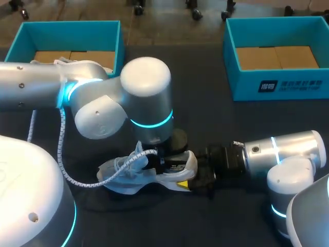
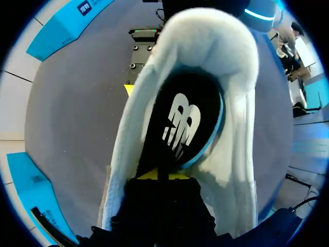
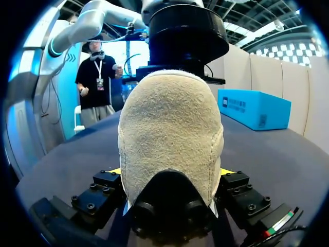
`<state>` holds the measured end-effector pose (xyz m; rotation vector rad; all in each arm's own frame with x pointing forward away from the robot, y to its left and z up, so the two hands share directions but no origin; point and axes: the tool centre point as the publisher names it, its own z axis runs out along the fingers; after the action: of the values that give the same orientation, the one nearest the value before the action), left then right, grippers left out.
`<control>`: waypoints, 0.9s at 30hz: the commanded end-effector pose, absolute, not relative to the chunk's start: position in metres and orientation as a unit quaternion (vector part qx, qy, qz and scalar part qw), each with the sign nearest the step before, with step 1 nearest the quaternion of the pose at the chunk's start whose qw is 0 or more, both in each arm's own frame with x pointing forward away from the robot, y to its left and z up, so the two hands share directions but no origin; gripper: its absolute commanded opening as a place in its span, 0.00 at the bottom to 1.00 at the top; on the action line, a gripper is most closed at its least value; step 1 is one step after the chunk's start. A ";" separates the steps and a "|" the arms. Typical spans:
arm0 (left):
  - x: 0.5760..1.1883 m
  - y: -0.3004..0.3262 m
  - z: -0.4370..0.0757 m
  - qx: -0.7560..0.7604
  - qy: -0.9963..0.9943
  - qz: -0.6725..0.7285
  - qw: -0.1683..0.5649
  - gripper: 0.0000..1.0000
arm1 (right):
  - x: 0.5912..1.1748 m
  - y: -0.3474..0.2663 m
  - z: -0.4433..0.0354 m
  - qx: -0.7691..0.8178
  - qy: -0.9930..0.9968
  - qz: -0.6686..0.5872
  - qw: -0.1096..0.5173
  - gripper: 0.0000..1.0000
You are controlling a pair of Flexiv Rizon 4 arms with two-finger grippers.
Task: Take the shoe out of the shoebox, open the shoe tongue, remove and reinsert the insole, then place the shoe into the shoebox
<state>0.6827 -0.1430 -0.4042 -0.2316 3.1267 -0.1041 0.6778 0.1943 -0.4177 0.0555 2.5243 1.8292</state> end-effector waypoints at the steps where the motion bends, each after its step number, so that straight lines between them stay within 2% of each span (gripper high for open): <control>1: 0.687 -0.129 -0.386 -0.069 0.995 -0.069 -0.027 0.00 | 0.676 0.198 -0.417 0.017 0.812 0.584 0.011 0.00; 7: 0.682 -0.128 -0.364 -0.058 0.992 -0.102 -0.053 0.00 | 0.676 0.198 -0.417 0.017 0.812 0.584 0.011 0.00; 27: 0.673 -0.116 -0.330 -0.073 0.971 -0.219 -0.067 0.00 | 0.676 0.198 -0.417 0.017 0.812 0.584 0.011 0.00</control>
<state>0.6773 -0.1277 -0.3339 -0.2172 3.2378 -0.5473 0.6758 0.1956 -0.4170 0.0520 2.5249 1.8314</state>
